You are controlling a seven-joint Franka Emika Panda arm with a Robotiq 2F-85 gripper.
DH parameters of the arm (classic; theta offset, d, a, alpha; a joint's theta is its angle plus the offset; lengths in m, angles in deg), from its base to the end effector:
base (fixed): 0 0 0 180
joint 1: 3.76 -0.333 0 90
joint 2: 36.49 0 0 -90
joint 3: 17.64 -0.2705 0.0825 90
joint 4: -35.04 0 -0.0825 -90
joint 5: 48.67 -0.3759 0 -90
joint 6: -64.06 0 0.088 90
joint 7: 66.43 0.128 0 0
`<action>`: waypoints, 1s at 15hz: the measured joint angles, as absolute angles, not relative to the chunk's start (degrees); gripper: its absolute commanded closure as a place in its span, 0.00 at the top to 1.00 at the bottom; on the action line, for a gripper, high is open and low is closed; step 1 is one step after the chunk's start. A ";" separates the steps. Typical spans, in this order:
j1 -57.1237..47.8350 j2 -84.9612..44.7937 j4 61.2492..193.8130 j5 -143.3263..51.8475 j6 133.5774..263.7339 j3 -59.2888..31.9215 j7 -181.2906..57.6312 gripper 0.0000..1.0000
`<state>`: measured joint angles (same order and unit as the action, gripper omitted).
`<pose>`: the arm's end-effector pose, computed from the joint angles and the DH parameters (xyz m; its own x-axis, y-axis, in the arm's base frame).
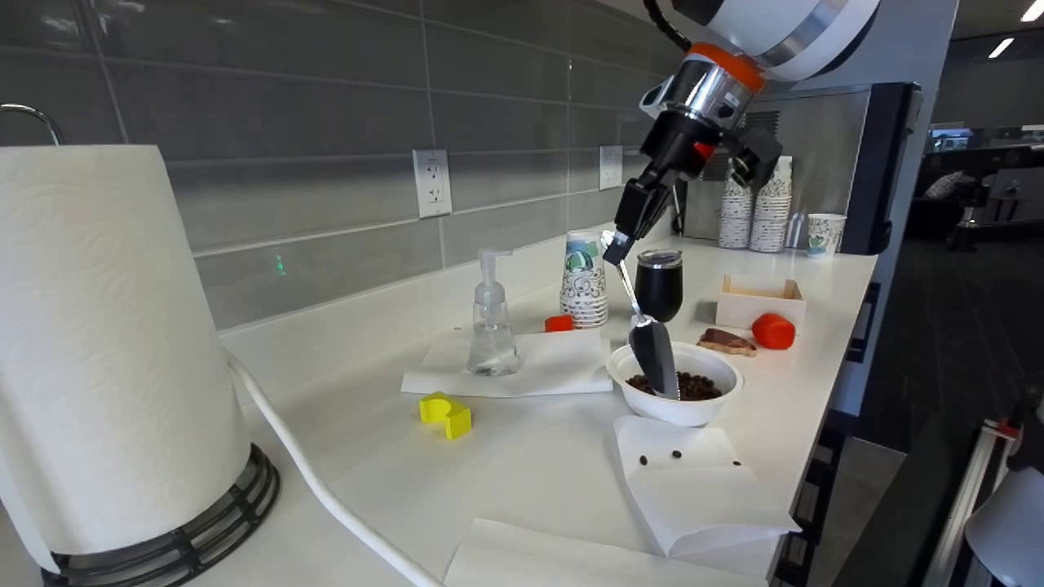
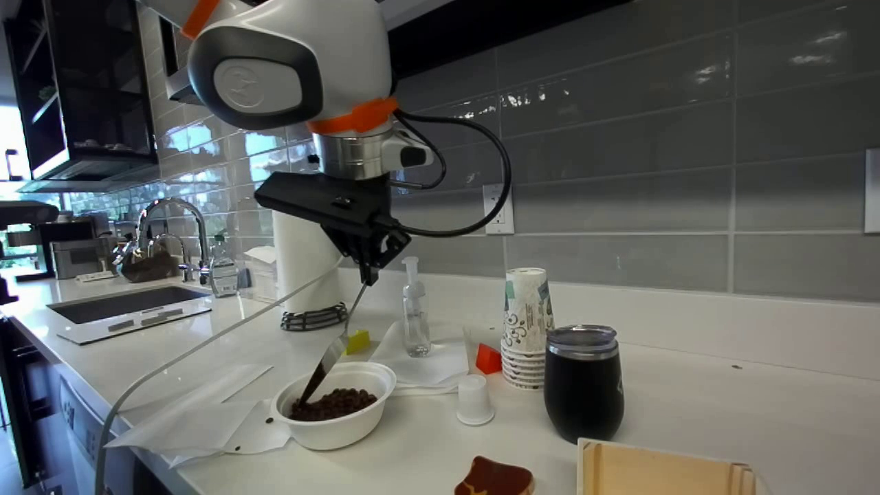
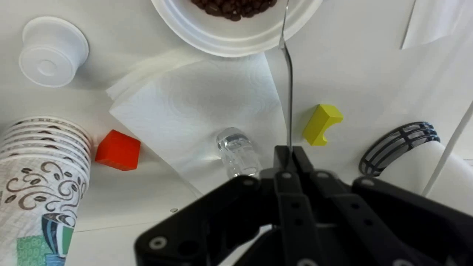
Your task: Use the spatula to stir the contents in the bowl
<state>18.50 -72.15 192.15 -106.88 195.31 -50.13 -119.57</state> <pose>0.3887 0.0706 0.3378 0.8631 0.3013 0.4052 0.4292 -0.8606 -0.2742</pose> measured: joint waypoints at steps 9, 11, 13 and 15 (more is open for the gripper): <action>0.12 -60.87 190.85 -85.99 209.33 -32.84 -97.41 0.01; -2.82 -58.43 189.77 -82.31 209.37 -29.62 -93.95 0.01; -5.21 -56.32 188.47 -79.70 209.37 -26.76 -91.35 0.01; -6.99 -54.27 187.11 -78.13 209.36 -24.61 -89.51 0.01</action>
